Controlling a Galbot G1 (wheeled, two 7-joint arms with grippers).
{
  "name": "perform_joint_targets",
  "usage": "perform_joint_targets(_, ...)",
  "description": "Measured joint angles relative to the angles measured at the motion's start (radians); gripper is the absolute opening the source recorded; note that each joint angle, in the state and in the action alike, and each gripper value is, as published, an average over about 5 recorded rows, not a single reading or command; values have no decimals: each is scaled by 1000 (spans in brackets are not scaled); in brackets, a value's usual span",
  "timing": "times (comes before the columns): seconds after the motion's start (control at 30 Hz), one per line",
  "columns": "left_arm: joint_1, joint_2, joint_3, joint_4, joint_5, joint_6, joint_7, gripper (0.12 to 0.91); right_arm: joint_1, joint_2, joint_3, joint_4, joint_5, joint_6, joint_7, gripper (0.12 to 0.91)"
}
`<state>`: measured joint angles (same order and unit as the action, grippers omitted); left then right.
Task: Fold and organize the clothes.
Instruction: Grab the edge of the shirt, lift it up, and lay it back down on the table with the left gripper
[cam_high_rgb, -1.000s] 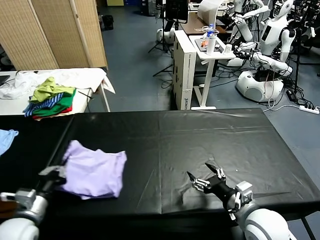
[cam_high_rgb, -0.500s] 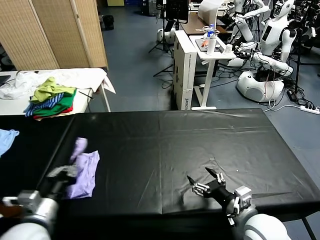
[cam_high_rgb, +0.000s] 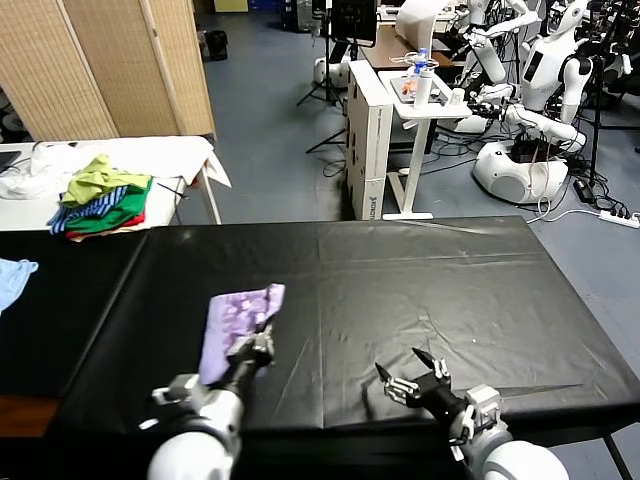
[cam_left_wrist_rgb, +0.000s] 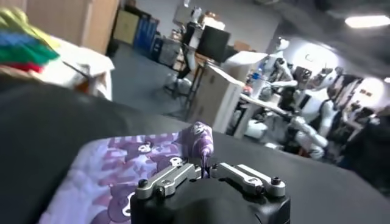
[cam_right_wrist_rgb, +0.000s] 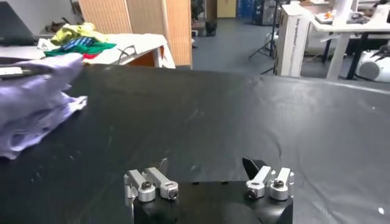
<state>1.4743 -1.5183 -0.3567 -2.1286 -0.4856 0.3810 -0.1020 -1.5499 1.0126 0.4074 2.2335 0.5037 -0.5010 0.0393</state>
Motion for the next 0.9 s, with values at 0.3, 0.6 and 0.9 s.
perform_joint_targets(0.3, -89, -90, 134, 189, 53, -20, 5, 167, -4, -9, 19, 7, 23, -6, -1, 907)
perform_joint_targets(0.6, -168, -87, 171, 337, 75, -32, 11, 167, -36, -74, 91, 64, 156, -28, 10, 907)
perform_joint_targets(0.9, -172, -87, 171, 335, 128, -13, 52, 441, 9, -85, 81, 45, 174, -33, 18, 907)
